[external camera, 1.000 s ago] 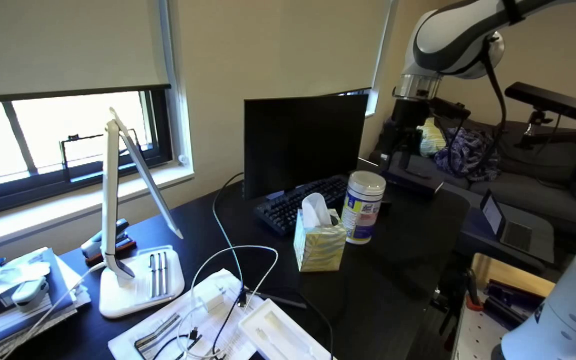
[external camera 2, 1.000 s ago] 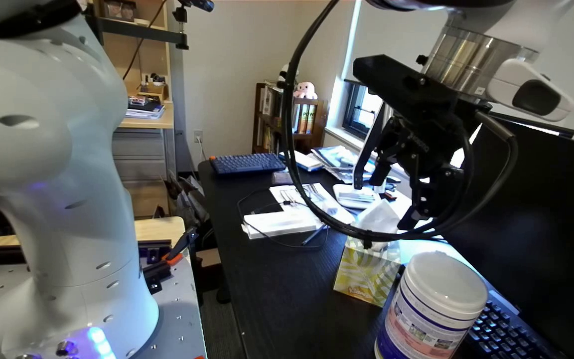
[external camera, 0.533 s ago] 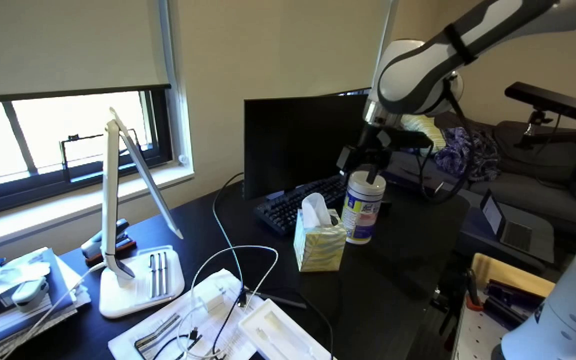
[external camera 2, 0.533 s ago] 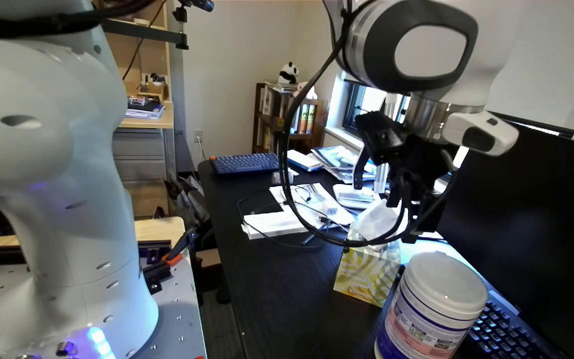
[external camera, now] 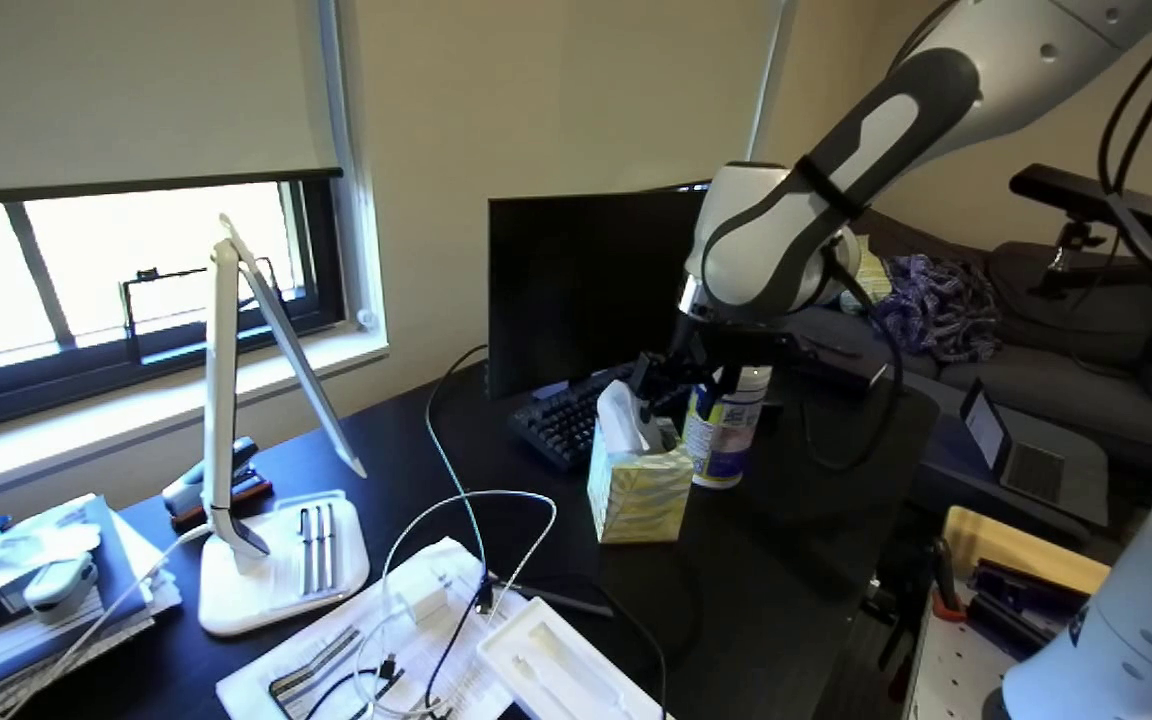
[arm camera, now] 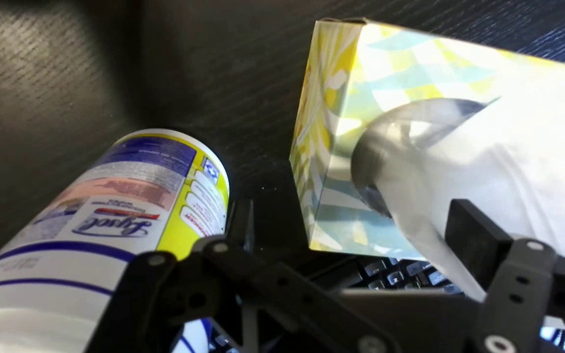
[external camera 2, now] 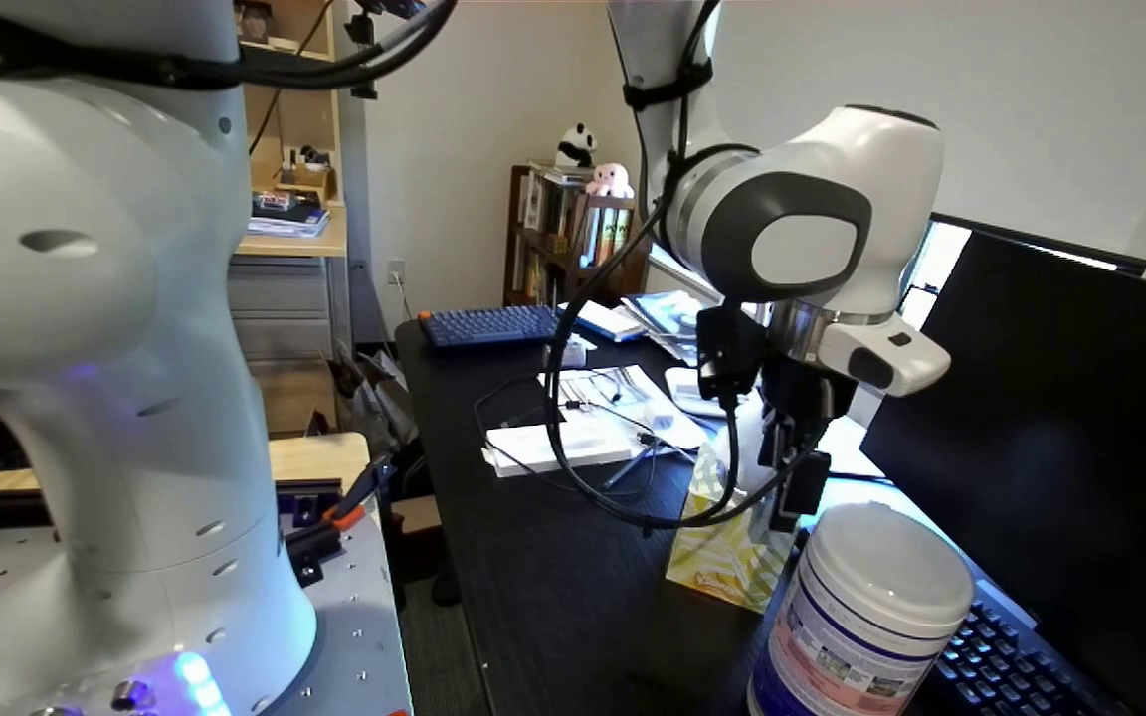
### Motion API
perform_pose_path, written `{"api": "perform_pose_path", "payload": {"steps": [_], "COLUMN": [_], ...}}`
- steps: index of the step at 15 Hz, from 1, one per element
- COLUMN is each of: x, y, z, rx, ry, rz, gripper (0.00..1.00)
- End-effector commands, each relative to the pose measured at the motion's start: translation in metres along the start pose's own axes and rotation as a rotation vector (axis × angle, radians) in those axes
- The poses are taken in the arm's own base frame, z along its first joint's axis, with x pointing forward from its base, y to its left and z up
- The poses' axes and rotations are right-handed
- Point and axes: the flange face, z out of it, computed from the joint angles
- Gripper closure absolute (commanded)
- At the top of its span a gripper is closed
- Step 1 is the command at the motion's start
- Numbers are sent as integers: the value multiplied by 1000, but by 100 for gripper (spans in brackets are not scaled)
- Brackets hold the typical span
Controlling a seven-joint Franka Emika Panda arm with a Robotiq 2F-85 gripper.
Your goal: Move the tissue box to the right
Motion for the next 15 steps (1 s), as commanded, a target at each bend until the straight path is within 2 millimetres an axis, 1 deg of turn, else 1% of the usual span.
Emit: {"api": "perform_pose_path", "payload": {"steps": [1, 5, 8, 9, 10, 11, 12, 15], "x": [5, 4, -2, -3, -4, -5, -5, -5], "y": [-5, -6, -8, -9, -9, -10, -10, -10], "z": [20, 39, 46, 46, 46, 45, 45, 43], "rx": [-9, -5, -3, 1, -2, -2, -5, -8], "ry": [22, 27, 10, 6, 5, 4, -1, 2], "rz": [18, -7, -15, -17, -22, -24, -21, -22], "gripper": [0, 0, 0, 9, 26, 32, 40, 59]}}
